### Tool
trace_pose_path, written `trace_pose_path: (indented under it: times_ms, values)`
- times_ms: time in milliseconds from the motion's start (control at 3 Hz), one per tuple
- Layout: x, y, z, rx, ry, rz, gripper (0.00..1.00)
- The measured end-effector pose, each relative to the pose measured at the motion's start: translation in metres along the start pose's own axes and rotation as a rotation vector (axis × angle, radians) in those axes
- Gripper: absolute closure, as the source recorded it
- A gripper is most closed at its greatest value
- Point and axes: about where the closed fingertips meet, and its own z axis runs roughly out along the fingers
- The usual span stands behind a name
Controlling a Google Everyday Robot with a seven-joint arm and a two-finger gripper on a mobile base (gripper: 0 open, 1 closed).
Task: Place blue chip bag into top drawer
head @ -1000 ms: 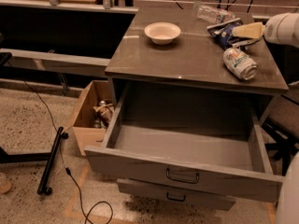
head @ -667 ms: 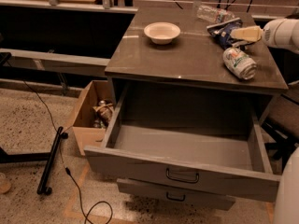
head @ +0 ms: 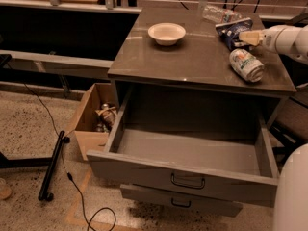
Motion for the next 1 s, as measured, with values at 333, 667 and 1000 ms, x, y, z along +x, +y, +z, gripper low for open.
trace_pose_path:
  times_ms: [333,667,1000]
  values:
    - [0.003,0.009,0.005,-0.058,0.003,-0.014,0.64]
    - [-0.003,0.012,0.002,-0.079,0.002,-0.033,0.86]
    - [-0.030,0.033,-0.016,-0.141,-0.022,-0.053,1.00]
